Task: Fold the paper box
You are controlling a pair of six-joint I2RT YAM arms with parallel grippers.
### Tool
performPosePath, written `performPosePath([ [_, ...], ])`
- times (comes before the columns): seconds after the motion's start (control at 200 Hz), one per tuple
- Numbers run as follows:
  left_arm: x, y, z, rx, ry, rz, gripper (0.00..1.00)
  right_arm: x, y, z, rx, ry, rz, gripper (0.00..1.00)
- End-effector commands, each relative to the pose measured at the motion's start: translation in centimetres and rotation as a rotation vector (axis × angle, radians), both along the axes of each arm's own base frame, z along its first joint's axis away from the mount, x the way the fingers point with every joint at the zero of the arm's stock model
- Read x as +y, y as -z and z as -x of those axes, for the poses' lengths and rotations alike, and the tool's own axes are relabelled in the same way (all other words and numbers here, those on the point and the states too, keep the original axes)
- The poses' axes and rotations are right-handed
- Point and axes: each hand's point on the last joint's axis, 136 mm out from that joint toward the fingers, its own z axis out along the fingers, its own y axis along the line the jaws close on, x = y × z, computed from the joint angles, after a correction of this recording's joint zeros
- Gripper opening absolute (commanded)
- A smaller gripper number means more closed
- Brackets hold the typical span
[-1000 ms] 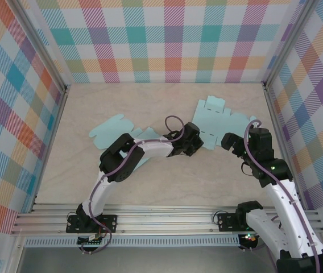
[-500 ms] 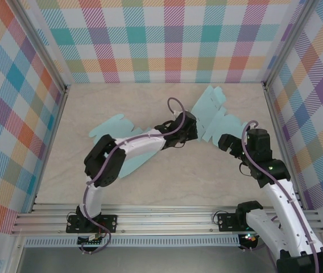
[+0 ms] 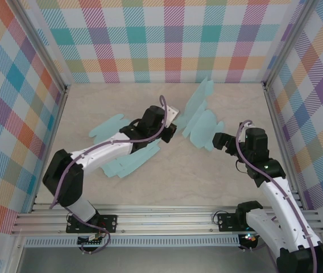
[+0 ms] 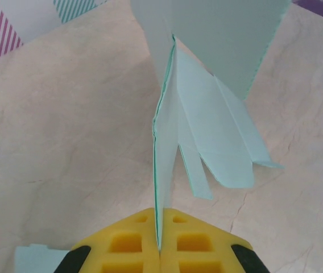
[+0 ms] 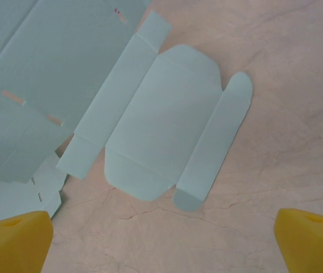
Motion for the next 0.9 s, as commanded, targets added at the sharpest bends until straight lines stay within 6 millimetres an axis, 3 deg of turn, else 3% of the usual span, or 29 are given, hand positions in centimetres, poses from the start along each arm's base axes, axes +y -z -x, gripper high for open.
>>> performPosePath([
  [0.0,0.5,-4.3,0.5,-0.176,0.156,0.018,0.00,0.8,-2.0,-1.2,-0.125,-0.069,0.019,1.00],
  [0.205,2.3,-6.3,2.3,-0.263,0.289,0.035,0.00,0.1,-3.0,-2.9,-0.207,-0.105,0.073,1.00],
  [0.365,3.5,-8.6,2.2,-0.287,0.324,0.068,0.00,-0.9,-4.6,-3.5,-0.261,-0.128,0.101,0.99],
  [0.56,4.0,-9.0,1.6,-0.239,0.336,0.064,0.00,-1.5,-5.5,-2.6,-0.302,-0.147,0.131,0.99],
  [0.895,3.8,-9.4,1.0,-0.227,0.333,0.077,0.00,1.0,-6.2,-0.3,-0.387,-0.309,0.096,0.92],
])
